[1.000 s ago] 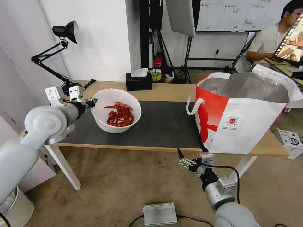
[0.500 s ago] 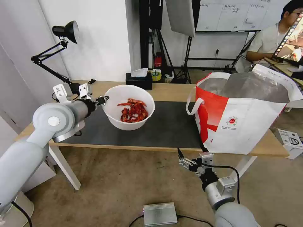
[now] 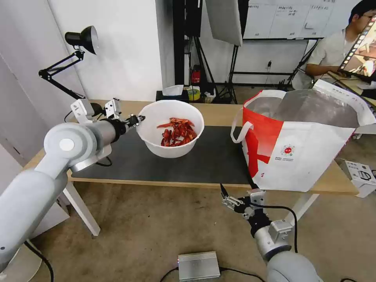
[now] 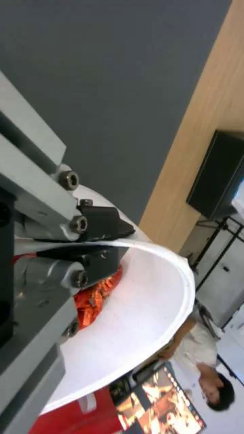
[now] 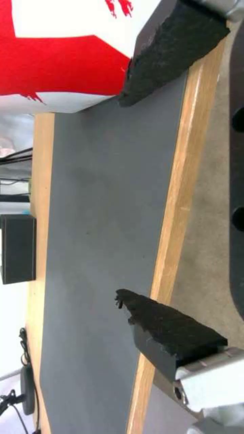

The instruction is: Pick up the trash from the table and place it into the takeout bag.

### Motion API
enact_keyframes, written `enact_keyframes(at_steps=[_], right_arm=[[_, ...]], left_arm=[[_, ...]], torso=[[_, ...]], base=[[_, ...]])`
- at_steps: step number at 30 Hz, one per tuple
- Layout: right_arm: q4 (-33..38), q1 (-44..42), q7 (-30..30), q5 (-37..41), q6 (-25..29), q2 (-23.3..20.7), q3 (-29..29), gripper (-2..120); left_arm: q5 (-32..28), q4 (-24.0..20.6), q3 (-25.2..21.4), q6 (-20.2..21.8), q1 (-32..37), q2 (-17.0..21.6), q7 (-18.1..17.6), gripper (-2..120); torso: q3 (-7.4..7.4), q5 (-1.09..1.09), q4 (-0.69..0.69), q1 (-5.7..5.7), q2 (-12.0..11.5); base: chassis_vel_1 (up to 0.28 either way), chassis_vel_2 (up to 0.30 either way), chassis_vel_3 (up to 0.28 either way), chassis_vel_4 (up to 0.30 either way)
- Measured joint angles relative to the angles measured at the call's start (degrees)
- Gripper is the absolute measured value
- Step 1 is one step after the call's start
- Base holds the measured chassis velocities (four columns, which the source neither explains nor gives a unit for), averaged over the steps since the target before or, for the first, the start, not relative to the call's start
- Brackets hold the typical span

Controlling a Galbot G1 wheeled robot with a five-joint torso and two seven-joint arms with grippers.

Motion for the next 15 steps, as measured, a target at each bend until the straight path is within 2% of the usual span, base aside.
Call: enact_keyframes(at_steps=[15], right_arm=[[0.0, 0.0, 0.0, 0.0, 0.0, 0.0, 0.0, 100]], left_arm=[[-2.5, 1.5, 1.1, -0.3, -3.9, -3.9, -1.1, 0]], torso=[[-0.01, 0.00, 0.00, 0.00, 0.0]], base=[[0.000, 0.000, 0.000, 0.000]])
